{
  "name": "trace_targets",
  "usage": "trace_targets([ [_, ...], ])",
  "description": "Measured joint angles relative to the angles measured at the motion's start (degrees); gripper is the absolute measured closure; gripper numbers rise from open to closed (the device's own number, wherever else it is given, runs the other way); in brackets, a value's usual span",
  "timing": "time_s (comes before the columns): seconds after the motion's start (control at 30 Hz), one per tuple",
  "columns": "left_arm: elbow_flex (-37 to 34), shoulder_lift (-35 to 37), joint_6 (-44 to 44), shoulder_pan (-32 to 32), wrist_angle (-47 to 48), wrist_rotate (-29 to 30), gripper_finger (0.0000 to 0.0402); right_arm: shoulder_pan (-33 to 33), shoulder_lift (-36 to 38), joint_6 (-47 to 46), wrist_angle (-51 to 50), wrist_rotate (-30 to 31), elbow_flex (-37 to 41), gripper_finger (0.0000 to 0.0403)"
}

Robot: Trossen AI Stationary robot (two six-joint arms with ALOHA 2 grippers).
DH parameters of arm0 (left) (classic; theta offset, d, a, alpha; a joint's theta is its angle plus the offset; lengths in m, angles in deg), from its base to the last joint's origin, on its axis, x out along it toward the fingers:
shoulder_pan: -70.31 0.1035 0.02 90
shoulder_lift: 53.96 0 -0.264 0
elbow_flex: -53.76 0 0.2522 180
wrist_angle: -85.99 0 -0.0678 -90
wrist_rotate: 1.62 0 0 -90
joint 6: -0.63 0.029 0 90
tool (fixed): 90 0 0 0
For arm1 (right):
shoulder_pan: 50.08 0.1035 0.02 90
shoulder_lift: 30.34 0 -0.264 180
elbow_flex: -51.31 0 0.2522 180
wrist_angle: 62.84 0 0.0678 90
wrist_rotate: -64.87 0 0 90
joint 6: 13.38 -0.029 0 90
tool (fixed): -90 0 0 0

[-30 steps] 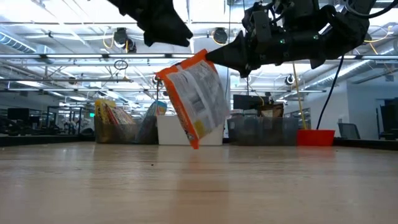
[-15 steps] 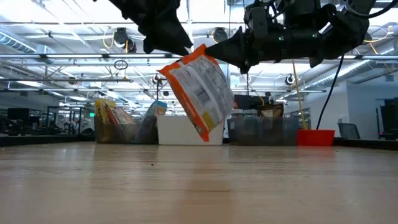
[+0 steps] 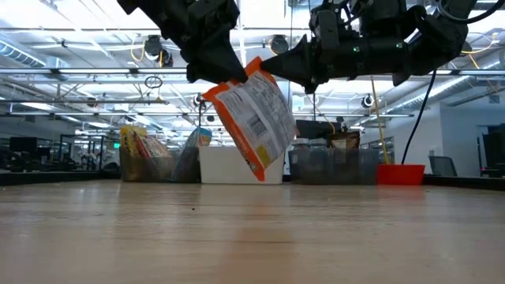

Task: Pick & Place Food Item
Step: Put the orange noodle pack into the left black bin

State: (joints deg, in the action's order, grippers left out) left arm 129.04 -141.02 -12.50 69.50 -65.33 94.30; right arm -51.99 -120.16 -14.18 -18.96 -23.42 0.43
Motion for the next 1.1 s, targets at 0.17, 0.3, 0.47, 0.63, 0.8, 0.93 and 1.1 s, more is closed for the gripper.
trace_targets([
  [0.17, 0.00, 0.01, 0.08, 0.01, 0.11, -0.01, 0.0239, 0.00, 0.00, 0.00, 0.42, 0.00, 0.00, 0.0403],
  [0.3, 0.00, 0.01, 0.42, 0.01, 0.47, -0.01, 0.0261, 0.00, 0.00, 0.00, 0.40, 0.00, 0.00, 0.0403],
  [0.47, 0.00, 0.01, 0.66, 0.05, 0.39, 0.04, 0.0326, 0.00, 0.00, 0.00, 0.40, 0.00, 0.00, 0.0403],
  [0.63, 0.00, 0.01, 1.59, 0.05, 0.32, 0.05, 0.0389, 0.00, 0.00, 0.00, 0.38, 0.00, 0.00, 0.0403],
  [0.8, 0.00, 0.01, 3.09, 0.05, 0.32, 0.04, 0.0392, 0.00, 0.00, 0.00, 0.40, -0.02, 0.00, 0.0403],
  [0.93, 0.00, 0.01, 3.88, 0.05, 0.30, 0.08, 0.0397, 0.00, 0.00, 0.14, 0.40, -0.20, 0.00, 0.0403],
  [1.1, 0.00, 0.01, 3.99, 0.05, 0.21, 0.06, 0.0398, 0.00, 0.00, 1.21, 0.49, -0.23, 0.00, 0.0403],
])
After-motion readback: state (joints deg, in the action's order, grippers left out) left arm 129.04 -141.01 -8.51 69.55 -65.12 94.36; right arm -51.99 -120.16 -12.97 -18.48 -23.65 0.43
